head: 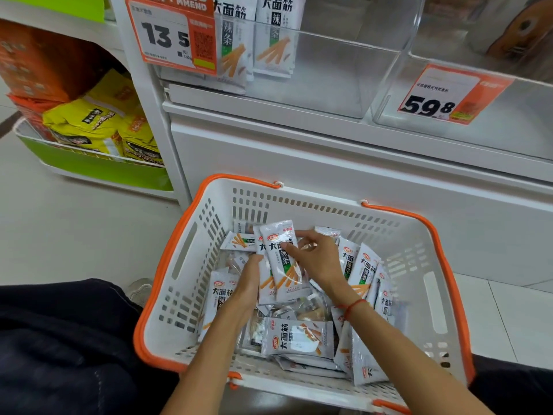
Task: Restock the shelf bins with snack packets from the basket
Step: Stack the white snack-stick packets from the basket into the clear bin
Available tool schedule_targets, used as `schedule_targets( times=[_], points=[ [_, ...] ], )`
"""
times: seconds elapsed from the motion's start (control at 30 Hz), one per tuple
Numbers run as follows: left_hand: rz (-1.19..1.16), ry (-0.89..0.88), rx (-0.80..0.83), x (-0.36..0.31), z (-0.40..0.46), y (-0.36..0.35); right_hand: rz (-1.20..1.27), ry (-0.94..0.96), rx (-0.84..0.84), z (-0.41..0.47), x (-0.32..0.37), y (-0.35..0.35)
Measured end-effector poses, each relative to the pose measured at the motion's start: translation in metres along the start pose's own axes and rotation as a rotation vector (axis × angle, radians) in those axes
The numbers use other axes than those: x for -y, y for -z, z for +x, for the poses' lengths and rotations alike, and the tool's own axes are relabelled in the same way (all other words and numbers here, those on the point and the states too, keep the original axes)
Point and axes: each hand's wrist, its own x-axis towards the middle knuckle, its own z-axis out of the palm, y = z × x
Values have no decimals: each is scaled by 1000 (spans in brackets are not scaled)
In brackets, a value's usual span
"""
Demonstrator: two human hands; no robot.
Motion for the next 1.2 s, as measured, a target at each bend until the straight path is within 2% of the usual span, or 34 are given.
schedule_targets(
  times=[0.2, 0.47, 0.53, 0.67, 0.73, 0.87, 1.03, 1.1, 1.2],
  points=[
    [-72, -58, 42, -1, 0, -7, -76, 69, -132, -15, -3, -19],
    [-94, -90, 72, -4, -8, -16, -74, 79, -80, -13, 2, -14],
    [-68, -122, 54, -7, -13, -18, -31, 89, 11, -9, 15, -6],
    [-1, -211, 20, -27, -23, -26, 61, -39, 450, 0, 62, 20],
    [-18, -308, 18, -46, -34, -30, 76, 23, 555, 3, 81, 26],
    [-32, -509, 107, -86, -62, -39, -58, 118, 508, 5, 118, 43],
    [1, -738, 149, -135, -91, -47, -52, 511, 396, 2, 166, 73],
    [79, -877, 125, -156, -99, -47, -12, 640, 315, 2, 179, 82],
    [373, -1075, 111, -194, -115, -42, -32, 801, 168, 7, 198, 96]
  ],
)
